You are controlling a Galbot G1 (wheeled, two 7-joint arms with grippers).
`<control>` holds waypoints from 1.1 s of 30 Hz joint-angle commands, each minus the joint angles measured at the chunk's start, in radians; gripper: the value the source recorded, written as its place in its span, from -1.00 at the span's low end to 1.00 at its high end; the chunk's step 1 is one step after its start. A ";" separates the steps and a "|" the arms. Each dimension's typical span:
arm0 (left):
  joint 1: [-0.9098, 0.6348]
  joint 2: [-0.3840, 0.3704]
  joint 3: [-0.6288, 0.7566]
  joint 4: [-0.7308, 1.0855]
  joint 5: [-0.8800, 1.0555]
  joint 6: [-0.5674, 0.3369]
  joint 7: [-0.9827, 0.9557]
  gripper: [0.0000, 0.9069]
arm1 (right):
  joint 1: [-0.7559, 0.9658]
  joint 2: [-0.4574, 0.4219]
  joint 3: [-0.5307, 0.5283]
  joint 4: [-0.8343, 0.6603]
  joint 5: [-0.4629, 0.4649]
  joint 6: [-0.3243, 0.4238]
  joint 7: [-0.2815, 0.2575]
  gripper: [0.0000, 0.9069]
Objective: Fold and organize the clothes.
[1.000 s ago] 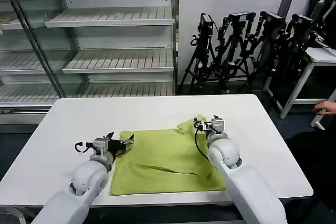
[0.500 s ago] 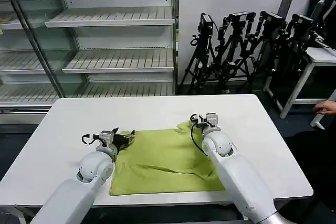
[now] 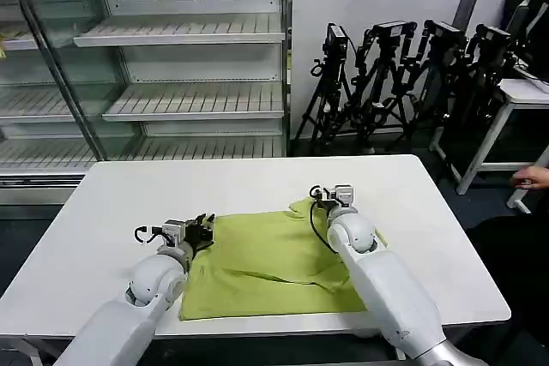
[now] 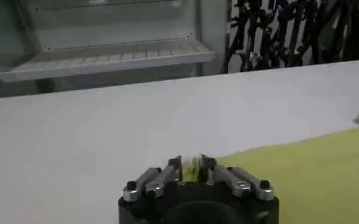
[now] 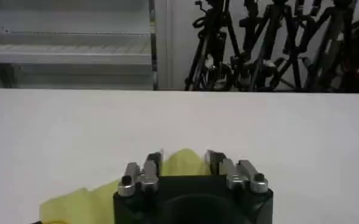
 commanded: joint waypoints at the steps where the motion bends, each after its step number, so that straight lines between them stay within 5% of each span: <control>1: 0.021 -0.002 -0.003 -0.005 -0.009 0.002 0.001 -0.96 | 0.005 0.006 -0.002 -0.018 0.006 -0.005 0.001 -1.00; 17: 0.020 0.023 -0.047 -0.125 -0.061 -0.030 0.003 -0.96 | -0.055 -0.045 0.012 0.152 -0.043 0.151 -0.040 -1.00; 33: 0.158 0.077 -0.151 -0.282 -0.071 -0.036 0.014 -0.96 | -0.196 -0.144 0.087 0.397 -0.096 0.193 -0.067 -1.00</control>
